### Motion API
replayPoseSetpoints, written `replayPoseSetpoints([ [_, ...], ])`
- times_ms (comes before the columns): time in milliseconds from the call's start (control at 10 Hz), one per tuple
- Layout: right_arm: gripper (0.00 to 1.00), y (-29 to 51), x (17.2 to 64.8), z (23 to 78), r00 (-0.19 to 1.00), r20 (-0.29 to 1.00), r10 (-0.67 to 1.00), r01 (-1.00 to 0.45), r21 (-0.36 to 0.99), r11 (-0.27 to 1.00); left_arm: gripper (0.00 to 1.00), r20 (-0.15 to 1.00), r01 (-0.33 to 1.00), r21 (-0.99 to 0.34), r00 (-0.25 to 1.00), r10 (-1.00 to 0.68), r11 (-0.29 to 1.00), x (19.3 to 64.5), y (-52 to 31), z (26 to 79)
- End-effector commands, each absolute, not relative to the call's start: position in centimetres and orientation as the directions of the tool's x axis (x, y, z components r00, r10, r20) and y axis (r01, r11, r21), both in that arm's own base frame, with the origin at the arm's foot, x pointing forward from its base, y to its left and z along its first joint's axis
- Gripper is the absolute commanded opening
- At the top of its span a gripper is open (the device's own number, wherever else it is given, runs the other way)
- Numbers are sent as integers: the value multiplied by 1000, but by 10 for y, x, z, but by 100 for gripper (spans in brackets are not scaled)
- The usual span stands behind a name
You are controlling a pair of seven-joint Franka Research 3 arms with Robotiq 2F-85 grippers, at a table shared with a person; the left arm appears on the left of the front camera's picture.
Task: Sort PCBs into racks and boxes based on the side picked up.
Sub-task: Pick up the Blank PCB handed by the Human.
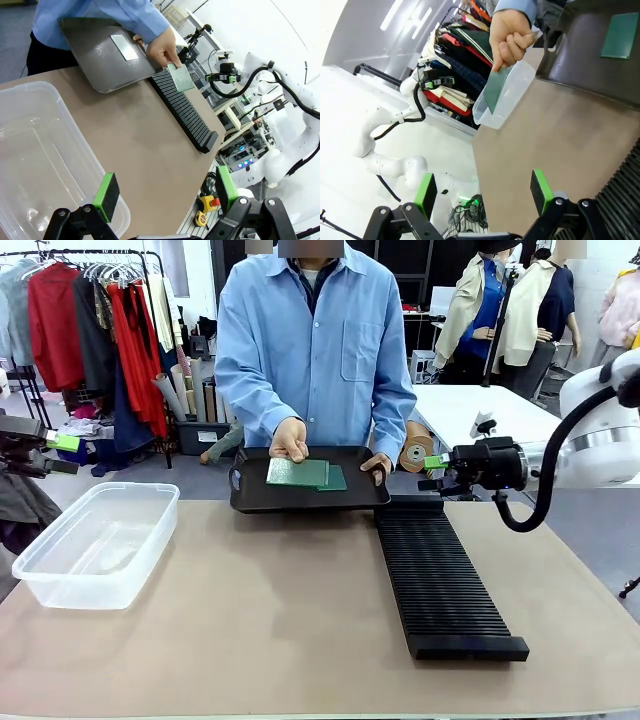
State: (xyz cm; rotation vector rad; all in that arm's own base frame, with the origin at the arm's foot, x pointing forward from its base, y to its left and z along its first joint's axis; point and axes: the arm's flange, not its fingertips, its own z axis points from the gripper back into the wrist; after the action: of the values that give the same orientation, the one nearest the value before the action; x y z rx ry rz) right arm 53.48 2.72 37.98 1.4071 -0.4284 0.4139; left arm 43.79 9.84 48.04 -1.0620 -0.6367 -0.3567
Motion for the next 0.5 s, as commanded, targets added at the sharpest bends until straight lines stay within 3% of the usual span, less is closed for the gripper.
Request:
replayPoseSetpoints([
  [0, 100, 41, 560, 372, 885, 465, -19, -463, 884, 64, 100, 642, 562, -693, 766, 31, 451, 437, 99, 481],
  [400, 100, 79, 582, 356, 906, 418, -61, -416, 909, 39, 100, 642, 562, -693, 766, 31, 451, 437, 99, 481],
])
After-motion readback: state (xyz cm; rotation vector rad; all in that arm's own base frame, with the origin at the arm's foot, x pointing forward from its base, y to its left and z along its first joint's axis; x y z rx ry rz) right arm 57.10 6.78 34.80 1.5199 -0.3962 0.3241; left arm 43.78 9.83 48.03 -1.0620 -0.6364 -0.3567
